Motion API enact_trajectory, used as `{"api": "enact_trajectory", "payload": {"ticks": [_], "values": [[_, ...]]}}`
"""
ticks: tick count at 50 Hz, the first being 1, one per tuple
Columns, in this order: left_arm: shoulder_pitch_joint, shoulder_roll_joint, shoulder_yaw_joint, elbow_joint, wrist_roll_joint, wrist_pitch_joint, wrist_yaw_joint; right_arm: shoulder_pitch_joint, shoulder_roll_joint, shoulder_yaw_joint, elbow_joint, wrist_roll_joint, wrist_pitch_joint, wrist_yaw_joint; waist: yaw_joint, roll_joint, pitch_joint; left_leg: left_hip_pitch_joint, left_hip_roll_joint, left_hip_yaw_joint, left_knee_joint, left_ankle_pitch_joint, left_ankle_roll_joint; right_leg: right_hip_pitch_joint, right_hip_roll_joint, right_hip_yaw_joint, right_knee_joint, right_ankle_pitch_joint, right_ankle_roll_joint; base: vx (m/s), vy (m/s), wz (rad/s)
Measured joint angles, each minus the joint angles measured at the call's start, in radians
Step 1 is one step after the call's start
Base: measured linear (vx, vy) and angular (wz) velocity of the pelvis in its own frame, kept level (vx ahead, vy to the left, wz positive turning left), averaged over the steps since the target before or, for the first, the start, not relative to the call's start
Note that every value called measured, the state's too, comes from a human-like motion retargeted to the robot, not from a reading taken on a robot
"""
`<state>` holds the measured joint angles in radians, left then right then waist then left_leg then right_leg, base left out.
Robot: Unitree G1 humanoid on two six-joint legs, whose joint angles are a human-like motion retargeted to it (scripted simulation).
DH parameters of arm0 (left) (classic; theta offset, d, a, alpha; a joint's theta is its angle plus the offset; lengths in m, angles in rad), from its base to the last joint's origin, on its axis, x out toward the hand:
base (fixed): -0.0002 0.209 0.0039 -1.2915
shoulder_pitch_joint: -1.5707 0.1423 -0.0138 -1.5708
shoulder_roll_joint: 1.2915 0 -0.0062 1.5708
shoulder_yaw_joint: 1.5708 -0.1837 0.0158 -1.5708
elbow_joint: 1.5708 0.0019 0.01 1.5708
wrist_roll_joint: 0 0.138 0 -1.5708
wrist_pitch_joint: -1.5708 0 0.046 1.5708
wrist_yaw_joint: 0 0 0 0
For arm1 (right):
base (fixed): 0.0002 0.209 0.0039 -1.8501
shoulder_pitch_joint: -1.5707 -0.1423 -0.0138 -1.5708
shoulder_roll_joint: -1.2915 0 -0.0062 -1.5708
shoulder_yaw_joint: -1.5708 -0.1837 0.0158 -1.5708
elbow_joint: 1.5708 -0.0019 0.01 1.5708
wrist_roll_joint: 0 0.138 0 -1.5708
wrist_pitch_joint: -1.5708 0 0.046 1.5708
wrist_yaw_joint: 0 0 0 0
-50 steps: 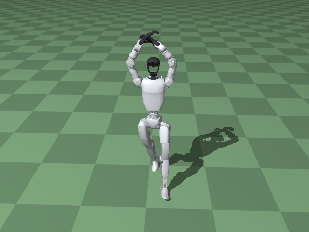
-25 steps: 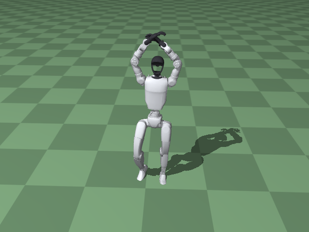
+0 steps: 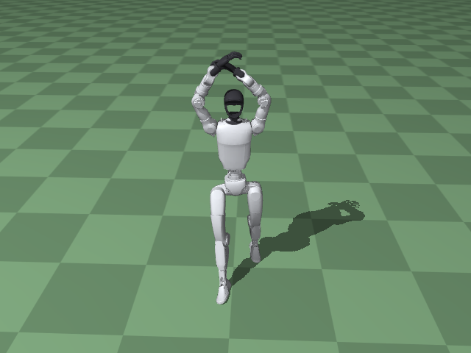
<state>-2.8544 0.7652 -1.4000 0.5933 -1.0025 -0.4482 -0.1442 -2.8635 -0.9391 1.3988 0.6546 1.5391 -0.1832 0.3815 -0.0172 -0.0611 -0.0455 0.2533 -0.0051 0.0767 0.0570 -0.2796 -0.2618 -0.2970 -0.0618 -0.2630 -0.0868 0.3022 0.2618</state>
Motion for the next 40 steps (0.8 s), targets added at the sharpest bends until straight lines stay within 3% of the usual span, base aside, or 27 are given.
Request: {"api": "enact_trajectory", "payload": {"ticks": [4, 8, 11, 15, 18, 20, 23, 27, 30, 40], "values": [[0.001, 0.012, 0.0, -0.02, 0.0, 0.005, -0.014, 0.014, -0.009, 0.0, -0.012, 0.024, 0.001, 0.006, 0.032, -0.007, -0.022, 0.031, 0.048, 0.006, 0.072, 0.038, 0.0, 0.064, 0.041, 0.01, 0.0, 0.006, 0.0, 0.66, -0.34, 0.07], [0.01, 0.012, 0.0, -0.025, -0.026, 0.025, 0.003, 0.024, -0.015, -0.001, -0.017, 0.059, 0.005, 0.001, 0.059, -0.021, -0.047, 0.044, 0.104, -0.005, 0.198, 0.148, 0.002, 0.165, 0.076, 0.06, 0.009, -0.087, 0.0, 0.72, -0.33, -0.32], [0.004, 0.002, 0.0, -0.019, -0.048, 0.037, 0.04, 0.003, -0.006, -0.002, -0.007, 0.066, 0.016, -0.009, 0.076, -0.052, -0.051, -0.018, 0.123, 0.0, 0.396, 0.216, 0.036, 0.218, 0.081, 0.092, 0.048, -0.153, 0.0, 0.61, -0.32, -0.31], [-0.019, 0.005, 0.0, -0.025, -0.062, 0.038, 0.065, -0.035, 0.011, -0.004, 0.007, 0.057, 0.025, -0.011, 0.099, -0.083, -0.059, -0.181, 0.172, 0.098, 0.686, 0.153, 0.118, 0.246, 0.076, 0.116, 0.089, -0.217, 0.0, 0.47, -0.19, -0.15], [-0.022, 0.016, 0.0, -0.036, -0.073, 0.039, 0.054, -0.039, 0.02, -0.004, 0.007, 0.059, 0.028, -0.006, 0.13, -0.087, -0.066, -0.263, 0.233, 0.222, 0.732, 0.055, 0.147, 0.259, 0.089, 0.142, 0.102, -0.248, 0.0, 0.39, -0.18, -0.36], [-0.015, 0.033, 0.0, -0.046, -0.087, 0.039, 0.044, -0.034, 0.029, -0.001, 0.003, 0.054, 0.028, -0.003, 0.16, -0.086, -0.073, -0.297, 0.243, 0.294, 0.663, 0.023, 0.139, 0.263, 0.094, 0.17, 0.11, -0.264, 0.0, 0.35, -0.15, -0.66], [0.006, 0.056, 0.0, -0.056, -0.109, 0.032, 0.031, -0.022, 0.041, 0.001, 0.0, 0.03, 0.02, -0.007, 0.207, -0.077, -0.072, -0.313, 0.21, 0.326, 0.426, 0.061, 0.089, 0.284, 0.107, 0.216, 0.116, -0.28, 0.0, 0.32, -0.11, -0.84], [0.017, 0.069, 0.0, -0.057, -0.113, 0.016, 0.009, -0.017, 0.049, 0.001, -0.001, 0.004, -0.002, -0.01, 0.25, -0.042, -0.055, -0.332, 0.176, 0.262, 0.071, 0.184, 0.016, 0.329, 0.138, 0.259, 0.119, -0.305, 0.0, 0.29, 0.0, -0.74], [0.019, 0.07, 0.0, -0.053, -0.097, 0.008, -0.013, -0.018, 0.049, 0.001, 0.001, -0.003, -0.02, -0.005, 0.265, -0.001, -0.042, -0.372, 0.159, 0.214, -0.127, 0.296, 0.001, 0.365, 0.151, 0.285, 0.119, -0.327, 0.0, 0.24, 0.24, -0.49], [0.032, 0.051, 0.0, -0.045, -0.052, 0.012, -0.037, 0.022, 0.028, 0.001, 0.01, 0.03, -0.013, 0.024, 0.261, 0.033, -0.038, -0.661, 0.159, 0.392, -0.144, 0.371, 0.0, 0.439, 0.115, 0.317, 0.117, -0.376, 0.0, 0.27, 0.16, -0.16]]}}
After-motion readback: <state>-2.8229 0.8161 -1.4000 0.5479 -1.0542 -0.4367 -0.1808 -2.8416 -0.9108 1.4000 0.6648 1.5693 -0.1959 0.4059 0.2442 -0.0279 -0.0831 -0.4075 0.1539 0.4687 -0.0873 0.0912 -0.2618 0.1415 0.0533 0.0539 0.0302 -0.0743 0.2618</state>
